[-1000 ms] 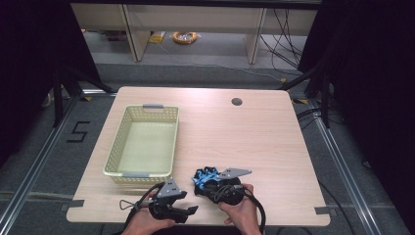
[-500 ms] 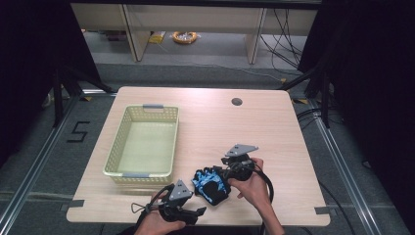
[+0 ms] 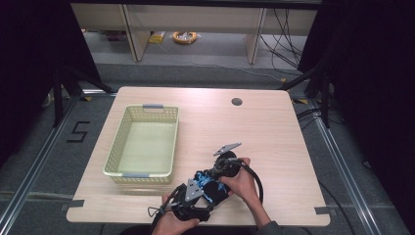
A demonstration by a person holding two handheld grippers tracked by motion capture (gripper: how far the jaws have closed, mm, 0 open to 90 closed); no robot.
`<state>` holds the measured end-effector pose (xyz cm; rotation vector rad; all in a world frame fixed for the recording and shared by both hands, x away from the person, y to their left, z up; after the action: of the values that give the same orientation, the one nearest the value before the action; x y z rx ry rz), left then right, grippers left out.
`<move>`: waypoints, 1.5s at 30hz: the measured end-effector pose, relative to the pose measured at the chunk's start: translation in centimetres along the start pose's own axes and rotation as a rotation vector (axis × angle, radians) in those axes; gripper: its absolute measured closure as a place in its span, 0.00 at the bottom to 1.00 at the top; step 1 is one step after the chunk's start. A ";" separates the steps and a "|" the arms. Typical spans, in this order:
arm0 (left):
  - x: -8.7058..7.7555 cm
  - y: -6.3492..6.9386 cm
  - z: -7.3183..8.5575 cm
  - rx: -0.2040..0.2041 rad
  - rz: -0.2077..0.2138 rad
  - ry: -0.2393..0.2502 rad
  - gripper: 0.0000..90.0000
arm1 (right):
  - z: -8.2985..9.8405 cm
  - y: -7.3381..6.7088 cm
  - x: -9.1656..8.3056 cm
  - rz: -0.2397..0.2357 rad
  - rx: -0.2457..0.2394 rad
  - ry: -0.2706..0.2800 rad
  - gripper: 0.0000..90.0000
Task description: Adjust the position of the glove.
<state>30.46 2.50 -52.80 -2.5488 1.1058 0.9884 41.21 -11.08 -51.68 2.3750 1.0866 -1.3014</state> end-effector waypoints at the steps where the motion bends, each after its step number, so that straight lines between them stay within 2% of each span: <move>1: 0.2 0.0 0.1 -0.017 -0.010 -0.005 0.30 | 0.1 0.0 0.2 -0.019 0.018 0.014 0.73; 2: 0.4 0.2 0.1 -0.019 -0.007 0.006 0.31 | 0.2 0.0 0.6 -0.036 0.039 0.034 0.75; 3: 0.4 0.2 0.1 -0.019 -0.007 0.006 0.32 | 0.2 0.0 0.6 -0.036 0.039 0.034 0.75; 4: 0.3 0.3 0.1 0.023 -0.015 0.014 0.34 | 0.1 0.0 0.5 -0.063 0.033 0.021 0.84; 5: 0.3 0.4 0.1 0.022 -0.020 0.024 0.35 | 0.1 0.0 0.3 -0.051 0.034 0.028 0.87; 6: 0.3 0.2 0.2 0.060 -0.036 0.011 0.36 | 0.2 0.0 0.2 -0.046 0.021 0.041 0.89; 7: 0.4 0.4 0.3 0.039 -0.030 0.011 0.36 | 0.2 0.1 0.1 -0.048 0.023 0.046 0.91; 8: 0.4 0.5 0.3 0.050 -0.037 0.012 0.35 | 0.2 0.0 -0.1 -0.041 0.052 0.041 0.93; 9: 0.4 0.4 0.3 0.078 -0.037 0.014 0.35 | 0.2 0.0 -0.2 -0.039 0.069 0.061 0.94; 10: 0.5 0.6 0.3 0.074 -0.021 0.024 0.35 | 0.2 0.1 -0.4 -0.044 0.079 0.062 0.94; 11: 0.5 1.0 0.6 0.023 -0.022 0.018 0.34 | 0.1 0.3 -0.4 -0.059 0.067 0.093 0.95; 12: 0.3 0.9 0.6 0.057 -0.024 0.001 0.34 | 0.1 0.3 -0.7 -0.060 0.083 0.094 0.95; 13: 0.6 1.1 0.6 0.037 -0.012 0.013 0.33 | 0.2 0.3 -0.7 -0.068 0.095 0.116 0.95; 14: 0.6 1.3 0.5 0.039 -0.007 0.016 0.32 | 0.2 0.3 -0.7 -0.072 0.106 0.119 0.95; 15: 0.8 1.7 0.4 0.000 -0.014 0.043 0.31 | 0.2 0.3 -0.8 -0.071 0.111 0.119 0.95; 16: 0.6 1.5 0.3 0.045 -0.021 0.029 0.31 | 0.3 0.3 -0.9 -0.069 0.121 0.113 0.95; 17: 0.6 1.2 0.2 0.072 -0.027 0.024 0.32 | 0.4 0.3 -1.0 -0.077 0.110 0.107 0.95; 19: 0.9 1.0 0.2 0.018 -0.034 0.041 0.32 | 0.5 0.2 -0.9 -0.068 0.125 0.134 0.95; 20: 0.9 0.9 0.2 0.033 -0.034 0.025 0.33 | 0.7 0.2 -0.9 -0.069 0.136 0.130 0.95; 21: 0.9 1.2 0.3 0.042 -0.014 0.018 0.34 | 0.8 0.3 -0.9 -0.085 0.127 0.109 0.94; 22: 1.0 1.3 0.3 0.077 -0.022 0.032 0.37 | 0.8 0.3 -0.9 -0.086 0.131 0.112 0.94; 23: 0.9 1.3 0.5 0.097 -0.030 0.023 0.41 | 0.8 0.3 -0.9 -0.088 0.134 0.115 0.94; 24: 0.9 1.3 0.5 0.097 -0.030 0.023 0.45 | 0.8 0.3 -0.9 -0.091 0.124 0.110 0.94; 25: 1.0 1.3 0.6 0.114 -0.027 0.038 0.45 | 0.8 0.3 -0.9 -0.091 0.124 0.110 0.94; 26: 1.0 1.4 0.8 0.110 -0.019 0.046 0.60 | 0.9 0.2 -1.0 -0.081 0.129 0.120 0.94; 27: 1.0 1.4 0.8 0.110 -0.019 0.046 0.65 | 0.9 0.1 -1.0 -0.080 0.130 0.120 0.94; 30: 0.7 1.3 1.0 0.161 -0.025 0.045 0.74 | 0.9 0.2 -1.2 -0.092 0.118 0.113 0.95; 31: 0.6 1.3 0.9 0.176 -0.009 0.042 0.78 | 0.9 0.1 -1.2 -0.107 0.129 0.116 0.95; 32: 0.5 1.3 0.9 0.158 -0.008 0.048 0.79 | 0.9 0.1 -1.3 -0.120 0.136 0.128 0.95; 33: 0.4 1.3 0.8 0.143 0.006 0.067 0.83 | 0.9 0.1 -1.5 -0.091 0.132 0.134 0.95; 35: -0.4 1.0 0.5 0.169 0.001 0.056 0.86 | 0.8 0.1 -2.0 -0.115 0.141 0.151 0.95; 36: -0.5 1.1 0.4 0.147 0.018 0.067 0.87 | 0.8 0.1 -2.4 -0.132 0.143 0.168 0.95; 37: -1.0 0.9 0.2 0.148 0.023 0.063 0.88 | 0.8 0.1 -2.7 -0.136 0.147 0.180 0.95; 38: -1.3 0.7 -0.1 0.149 0.020 0.080 0.88 | 0.8 0.0 -3.1 -0.143 0.154 0.197 0.95; 40: -2.0 0.1 -0.4 0.154 0.016 0.083 0.88 | 0.8 0.0 -4.0 -0.136 0.146 0.231 0.95; 41: -2.3 -0.1 -0.6 0.152 0.020 0.096 0.89 | 0.9 -0.4 -4.5 -0.146 0.190 0.236 0.96; 42: -2.4 -0.4 -0.6 0.151 0.011 0.106 0.89 | 1.0 -0.2 -4.9 -0.145 0.167 0.250 0.96; 43: -2.7 -0.8 -0.7 0.162 0.008 0.091 0.90 | 1.2 -0.3 -5.3 -0.137 0.175 0.263 0.96; 44: -2.8 -1.0 -0.9 0.160 0.011 0.102 0.90 | 1.4 -0.5 -5.7 -0.143 0.193 0.271 0.96; 45: -2.9 -1.4 -1.0 0.166 -0.001 0.106 0.90 | 1.5 -0.4 -5.9 -0.143 0.189 0.287 0.96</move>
<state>30.51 4.74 -50.30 -2.4914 1.1615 0.7350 38.00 -14.54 -47.77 2.7350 1.2839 -1.1789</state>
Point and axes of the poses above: each handheld gripper's, and its own axes: x roughly forward along the jaws, z roughly out of its underside, y roughly to its right, the point moved 3 cm from there along x, roughly forward along the jaws
